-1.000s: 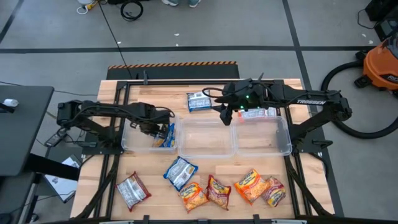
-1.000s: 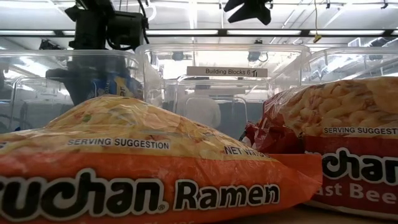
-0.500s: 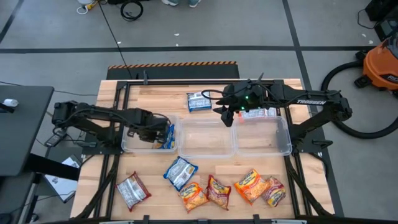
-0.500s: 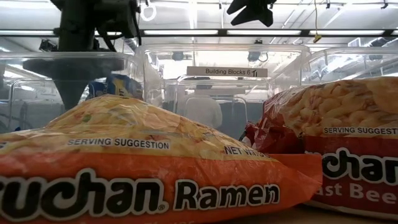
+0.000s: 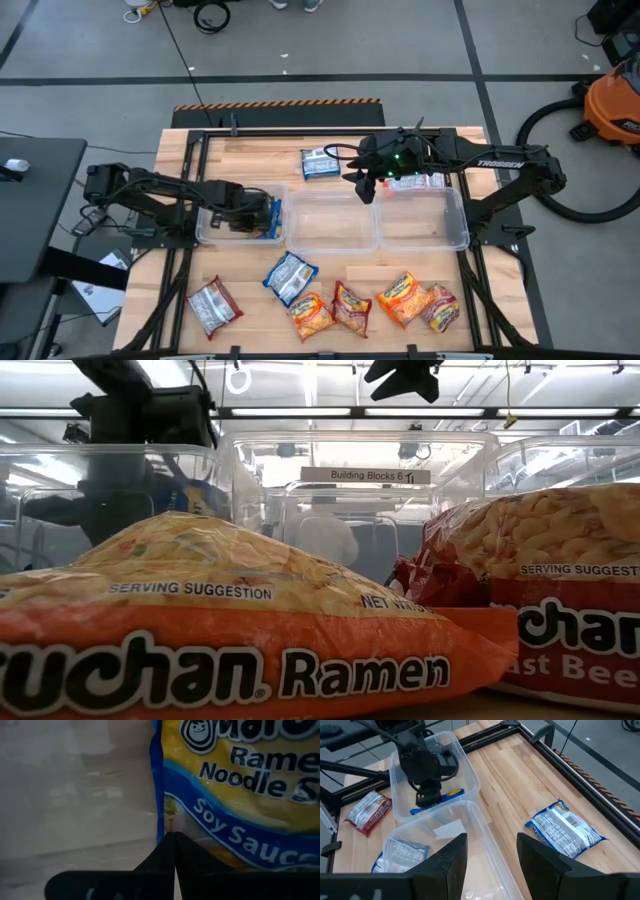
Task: Sort Maruchan noodles
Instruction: Adjust the blue noodle pack
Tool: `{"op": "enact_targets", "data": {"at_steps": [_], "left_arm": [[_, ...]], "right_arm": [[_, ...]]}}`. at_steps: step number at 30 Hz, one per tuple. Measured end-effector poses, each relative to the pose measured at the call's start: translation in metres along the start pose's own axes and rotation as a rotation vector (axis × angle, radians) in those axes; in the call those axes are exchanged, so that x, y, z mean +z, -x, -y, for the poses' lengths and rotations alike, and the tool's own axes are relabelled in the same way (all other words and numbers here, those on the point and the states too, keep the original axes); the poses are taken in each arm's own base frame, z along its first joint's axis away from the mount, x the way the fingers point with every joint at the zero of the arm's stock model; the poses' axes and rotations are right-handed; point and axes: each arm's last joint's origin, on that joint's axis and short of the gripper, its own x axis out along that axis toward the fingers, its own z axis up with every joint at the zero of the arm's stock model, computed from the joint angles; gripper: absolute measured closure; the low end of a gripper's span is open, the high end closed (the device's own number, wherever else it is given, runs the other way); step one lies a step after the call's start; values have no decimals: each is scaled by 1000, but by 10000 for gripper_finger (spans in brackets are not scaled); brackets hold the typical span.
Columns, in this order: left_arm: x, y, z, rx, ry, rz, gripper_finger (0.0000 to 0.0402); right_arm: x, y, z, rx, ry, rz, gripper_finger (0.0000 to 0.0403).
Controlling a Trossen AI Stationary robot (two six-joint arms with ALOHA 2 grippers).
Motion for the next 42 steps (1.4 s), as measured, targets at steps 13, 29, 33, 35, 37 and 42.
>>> {"op": "enact_targets", "data": {"at_steps": [13,29,33,35,37,42], "left_arm": [[3,2,10,-105,-87,86,392],[0,22,4,-159,-150,79,335],[-1,24,0,-129,-152,83,307],[-1,24,0,-131,-165,86,297],[-1,24,0,-127,-170,85,291],[-1,24,-1,-119,-192,90,287]], "right_arm": [[0,0,-1,22,-1,-7,226],[0,0,-1,22,1,-7,226],[0,0,-1,22,1,-7,226],[0,0,-1,22,-1,-7,226],[0,0,-1,22,-16,-8,226],[-1,0,-2,26,-18,-11,226]]}}
